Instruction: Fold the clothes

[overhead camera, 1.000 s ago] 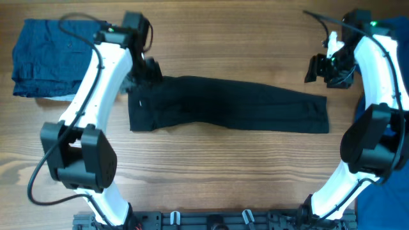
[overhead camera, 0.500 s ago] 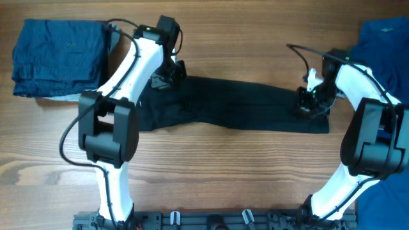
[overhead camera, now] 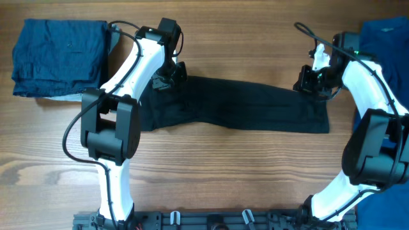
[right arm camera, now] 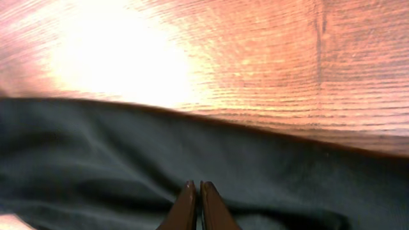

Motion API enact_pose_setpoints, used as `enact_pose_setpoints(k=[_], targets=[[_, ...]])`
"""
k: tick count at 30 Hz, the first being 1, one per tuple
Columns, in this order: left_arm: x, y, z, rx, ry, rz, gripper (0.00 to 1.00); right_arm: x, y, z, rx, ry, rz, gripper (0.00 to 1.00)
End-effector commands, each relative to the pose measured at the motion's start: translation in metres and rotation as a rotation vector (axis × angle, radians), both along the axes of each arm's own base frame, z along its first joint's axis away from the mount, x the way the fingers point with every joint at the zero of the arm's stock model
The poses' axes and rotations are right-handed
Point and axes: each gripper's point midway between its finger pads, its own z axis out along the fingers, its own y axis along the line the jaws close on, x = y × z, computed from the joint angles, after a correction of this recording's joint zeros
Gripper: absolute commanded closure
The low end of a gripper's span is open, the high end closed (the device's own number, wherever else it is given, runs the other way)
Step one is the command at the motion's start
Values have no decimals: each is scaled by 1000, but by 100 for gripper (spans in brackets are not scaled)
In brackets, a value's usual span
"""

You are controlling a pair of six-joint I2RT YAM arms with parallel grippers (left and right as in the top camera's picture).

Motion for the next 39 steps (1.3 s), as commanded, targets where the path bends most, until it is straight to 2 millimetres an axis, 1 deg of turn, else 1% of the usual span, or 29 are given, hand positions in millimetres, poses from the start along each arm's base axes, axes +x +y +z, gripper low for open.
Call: enact_pose_setpoints(k=[1, 2, 3, 4, 7, 8, 10, 12, 13, 14, 15, 16, 17, 18, 19, 21, 23, 24, 25, 27, 29, 30, 31, 33, 34, 35, 36, 37, 39], targets=[[0, -2, -3, -7, 5, -20, 96, -17, -7, -34, -59, 90, -41, 96], [0, -2, -3, -7, 5, -21, 96, -26, -11, -41, -87, 117, -45, 96], [0, -2, -3, -7, 5, -21, 96, -32, -14, -44, -110, 142, -47, 96], [0, -2, -3, -7, 5, -21, 96, -43, -21, -47, -154, 188, -50, 96], [0, -2, -3, -7, 5, -21, 96, -76, -52, -48, -340, 344, -153, 96], [0, -2, -3, -7, 5, -21, 96, -85, -56, -47, -364, 383, -178, 96], [0, -2, -3, -7, 5, -21, 96, -106, -55, -44, -373, 474, -206, 96], [0, -2, -3, -7, 5, -21, 96, -116, -60, -41, -411, 517, -227, 96], [0, -2, -3, -7, 5, -21, 96, -118, -58, -36, -401, 536, -221, 96], [0, -2, -3, -7, 4, -24, 96, -110, -51, -22, -356, 528, -200, 96], [0, -2, -3, -7, 4, -24, 96, -96, -39, -7, -276, 486, -150, 96], [1, -2, -3, -8, 1, -24, 96, -76, -25, 10, -178, 412, -109, 96], [1, -2, -3, -8, 1, -24, 96, -53, -15, 27, -109, 314, -102, 95], [1, -2, -3, -8, 1, -24, 96, -37, -16, 30, -106, 244, -111, 96], [1, -2, -3, -8, 1, -24, 96, -26, -18, 24, -112, 202, -111, 96], [1, -2, -3, -8, 1, -24, 96, -22, -17, 3, -115, 174, -111, 96], [1, -2, -3, -8, -1, -24, 96, -26, -15, -27, -123, 150, -104, 96], [1, -2, -3, -8, -1, -24, 96, -32, -15, -37, -122, 156, -105, 96], [1, -2, -3, -8, -1, -24, 96, -40, -14, -41, -118, 187, -106, 96], [1, -2, -3, -8, 0, -24, 96, -63, -18, -42, -153, 280, -105, 96], [2, -2, -3, -9, -3, -24, 96, -93, -34, -42, -265, 408, -136, 96], [2, -2, -3, -9, -4, -25, 96, -104, -41, -40, -310, 458, -162, 96], [2, -2, -3, -9, -4, -24, 96, -112, -43, -38, -328, 498, -189, 96], [2, -2, -3, -9, -4, -25, 96, -116, -43, -37, -326, 511, -185, 96], [2, -2, -3, -9, -4, -25, 96, -112, -43, -38, -326, 497, -188, 96], [2, -2, -3, -9, -4, -25, 96, -106, -43, -39, -318, 470, -192, 96], [3, -2, -3, -10, -7, -25, 96, -83, -33, -34, -248, 381, -153, 96], [3, -3, -3, -10, -8, -25, 96, -65, -19, -20, -160, 299, -94, 96], [4, -3, -3, -11, -11, -24, 96, -16, 16, 31, 44, 71, 2, 96]])
